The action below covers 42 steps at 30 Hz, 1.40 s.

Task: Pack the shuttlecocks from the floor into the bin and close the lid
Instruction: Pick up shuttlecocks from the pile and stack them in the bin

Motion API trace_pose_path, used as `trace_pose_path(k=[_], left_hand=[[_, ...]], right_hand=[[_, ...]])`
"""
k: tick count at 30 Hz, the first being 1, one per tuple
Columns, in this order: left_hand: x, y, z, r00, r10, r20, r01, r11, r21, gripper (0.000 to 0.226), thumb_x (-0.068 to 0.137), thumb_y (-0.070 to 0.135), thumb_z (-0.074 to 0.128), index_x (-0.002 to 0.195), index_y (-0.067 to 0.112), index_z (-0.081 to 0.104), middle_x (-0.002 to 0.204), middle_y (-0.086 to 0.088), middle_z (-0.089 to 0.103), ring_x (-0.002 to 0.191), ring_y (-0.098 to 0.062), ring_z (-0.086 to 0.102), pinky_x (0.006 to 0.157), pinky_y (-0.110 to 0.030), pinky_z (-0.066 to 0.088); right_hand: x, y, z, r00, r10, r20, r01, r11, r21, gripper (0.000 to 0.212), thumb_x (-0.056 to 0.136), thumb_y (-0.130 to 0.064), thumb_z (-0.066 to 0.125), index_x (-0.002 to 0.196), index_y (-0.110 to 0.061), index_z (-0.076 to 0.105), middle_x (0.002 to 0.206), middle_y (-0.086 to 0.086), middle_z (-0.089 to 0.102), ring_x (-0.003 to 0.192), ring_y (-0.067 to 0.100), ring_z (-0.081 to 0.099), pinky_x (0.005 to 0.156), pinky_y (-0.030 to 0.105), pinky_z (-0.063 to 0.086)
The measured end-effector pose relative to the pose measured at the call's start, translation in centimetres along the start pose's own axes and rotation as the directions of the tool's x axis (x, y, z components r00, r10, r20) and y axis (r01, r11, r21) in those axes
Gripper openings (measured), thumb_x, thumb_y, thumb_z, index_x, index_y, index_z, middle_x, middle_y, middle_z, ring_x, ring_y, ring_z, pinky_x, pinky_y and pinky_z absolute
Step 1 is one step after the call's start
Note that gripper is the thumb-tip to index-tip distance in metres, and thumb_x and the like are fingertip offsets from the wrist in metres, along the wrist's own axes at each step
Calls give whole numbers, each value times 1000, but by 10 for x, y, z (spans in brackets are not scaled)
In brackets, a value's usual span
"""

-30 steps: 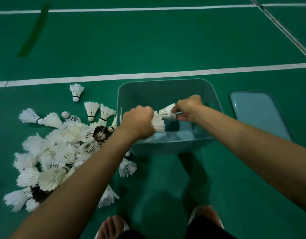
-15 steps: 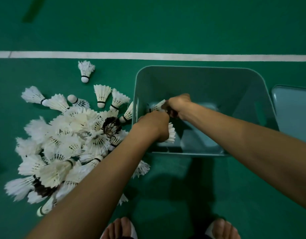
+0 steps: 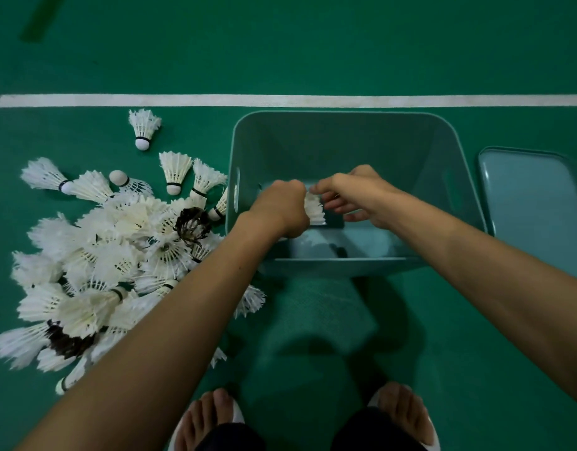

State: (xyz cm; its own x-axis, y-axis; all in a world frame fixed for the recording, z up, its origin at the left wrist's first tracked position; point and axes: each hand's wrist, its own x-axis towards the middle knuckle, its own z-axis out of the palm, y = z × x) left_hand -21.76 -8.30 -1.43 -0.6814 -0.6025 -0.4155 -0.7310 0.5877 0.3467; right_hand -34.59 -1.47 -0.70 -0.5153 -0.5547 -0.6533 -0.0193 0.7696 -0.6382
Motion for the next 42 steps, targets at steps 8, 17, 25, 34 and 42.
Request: trace_pose_path(k=[8,17,25,34,42], left_hand=[[-13,7,0,1000,-20,-9,20,998,-65,31,91,20,69,114,5,53,124,-19,60,107,-34,56,83,-37,45],[3,-4,-1,915,-144,376,107,987,116,17,94,8,56,111,3,57,112,-12,61,95,-29,60,82,-39,51],[21,-13,-2,904,-129,408,97,990,100,20,94,9,48,112,7,56,117,-14,58,101,-29,58,95,-43,51],[9,-11,-5,954,-110,280,103,994,39,17,94,11,52,111,9,55,98,-7,54,90,-25,56,75,-34,45],[-26,2,7,968,-87,237,49,985,165,32,87,13,70,117,7,60,124,-15,63,91,-26,54,77,-34,46]], right_hand=[[4,18,-2,994,17,-112,-15,1000,15,14,76,-3,79,88,1,73,76,14,69,64,23,59,62,33,49],[53,3,20,984,58,-169,-51,998,46,16,81,-5,73,70,-8,62,66,11,63,47,21,52,54,29,49],[69,-8,51,993,93,-72,-86,992,95,24,74,9,68,64,-7,52,58,10,52,40,20,45,49,29,46],[53,21,-16,981,-108,-158,46,934,-355,42,74,-37,85,98,-7,69,95,10,69,88,27,66,71,31,54],[1,67,-79,965,-123,-231,-24,837,-547,30,79,-32,76,75,-6,62,80,15,65,75,30,63,66,31,48]])
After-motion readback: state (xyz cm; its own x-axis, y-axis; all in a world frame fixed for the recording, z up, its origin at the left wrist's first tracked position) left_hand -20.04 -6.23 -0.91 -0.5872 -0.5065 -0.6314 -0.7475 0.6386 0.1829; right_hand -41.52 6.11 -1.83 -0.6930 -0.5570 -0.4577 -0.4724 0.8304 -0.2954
